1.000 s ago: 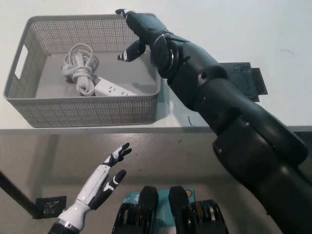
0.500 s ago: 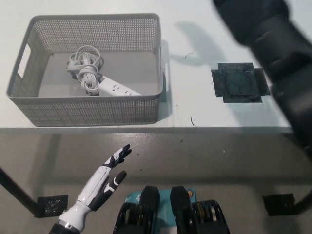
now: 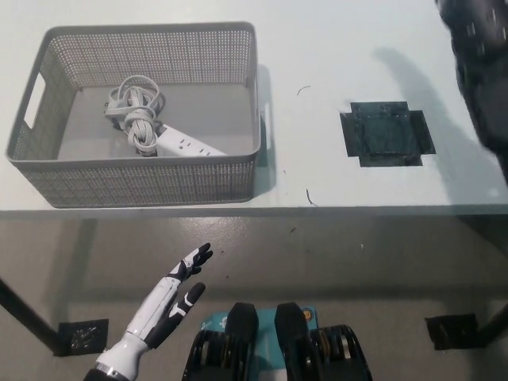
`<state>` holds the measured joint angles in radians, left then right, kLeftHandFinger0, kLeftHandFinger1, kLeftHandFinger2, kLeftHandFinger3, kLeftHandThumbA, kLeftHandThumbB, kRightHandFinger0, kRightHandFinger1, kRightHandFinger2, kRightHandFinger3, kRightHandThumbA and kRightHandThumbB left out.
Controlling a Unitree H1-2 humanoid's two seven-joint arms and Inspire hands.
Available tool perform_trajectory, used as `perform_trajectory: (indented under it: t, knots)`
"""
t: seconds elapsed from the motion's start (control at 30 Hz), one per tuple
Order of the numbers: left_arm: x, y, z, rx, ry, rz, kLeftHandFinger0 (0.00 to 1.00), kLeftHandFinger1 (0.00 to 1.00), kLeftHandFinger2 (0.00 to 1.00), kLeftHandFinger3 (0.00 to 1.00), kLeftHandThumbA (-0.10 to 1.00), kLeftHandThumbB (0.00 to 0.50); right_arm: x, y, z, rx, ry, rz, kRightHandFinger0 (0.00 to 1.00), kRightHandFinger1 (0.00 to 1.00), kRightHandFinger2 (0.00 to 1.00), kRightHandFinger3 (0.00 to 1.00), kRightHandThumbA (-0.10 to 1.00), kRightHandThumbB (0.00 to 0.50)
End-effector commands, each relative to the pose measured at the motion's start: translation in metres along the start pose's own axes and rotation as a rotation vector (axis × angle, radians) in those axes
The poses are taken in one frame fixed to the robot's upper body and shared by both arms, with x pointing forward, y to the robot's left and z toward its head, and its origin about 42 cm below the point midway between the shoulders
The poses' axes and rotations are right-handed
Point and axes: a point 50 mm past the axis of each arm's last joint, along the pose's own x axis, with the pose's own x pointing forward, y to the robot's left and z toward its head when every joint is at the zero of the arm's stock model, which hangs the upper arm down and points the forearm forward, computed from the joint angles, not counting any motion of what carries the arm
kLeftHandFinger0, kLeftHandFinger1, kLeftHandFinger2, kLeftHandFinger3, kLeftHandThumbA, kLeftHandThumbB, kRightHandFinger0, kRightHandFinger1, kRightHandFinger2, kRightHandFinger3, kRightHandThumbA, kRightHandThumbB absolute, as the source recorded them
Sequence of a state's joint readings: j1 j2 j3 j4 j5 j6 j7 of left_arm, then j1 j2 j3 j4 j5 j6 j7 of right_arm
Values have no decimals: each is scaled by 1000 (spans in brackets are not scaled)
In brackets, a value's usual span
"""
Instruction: Use the right hand to pick up a power strip and put it into a container on the left side
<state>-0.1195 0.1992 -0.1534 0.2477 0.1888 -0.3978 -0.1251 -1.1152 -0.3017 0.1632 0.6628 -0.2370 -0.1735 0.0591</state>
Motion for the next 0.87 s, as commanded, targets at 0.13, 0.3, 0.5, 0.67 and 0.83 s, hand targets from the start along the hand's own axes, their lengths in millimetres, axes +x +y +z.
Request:
perform_trajectory:
  t: [0.13, 0.3, 0.5, 0.67, 0.83]
  knots:
    - [9, 11, 6, 1, -66, 19, 1000, 1000, 1000, 1000, 1000, 223, -291, 11, 173, 344, -780, -340, 1000, 1000, 1000, 1000, 1000, 393]
    - [4, -2, 0, -13, -52, 2, 1000, 1000, 1000, 1000, 1000, 238, -342, 57, 206, 393, -804, -535, 1000, 1000, 1000, 1000, 924, 337]
    - [-4, -6, 0, -19, -47, 13, 1000, 1000, 1000, 1000, 1000, 246, -358, 97, 181, 532, -626, -332, 1000, 1000, 1000, 1000, 1000, 393]
    - [2, 0, 1, -28, -53, 23, 1000, 1000, 1000, 1000, 1000, 250, -350, 141, 108, 403, -314, -386, 1000, 1000, 1000, 1000, 1000, 87]
    - [-1, -2, 1, -23, -57, 18, 1000, 1000, 1000, 1000, 1000, 227, -378, 188, 25, 556, 139, -389, 1000, 1000, 1000, 1000, 1000, 158]
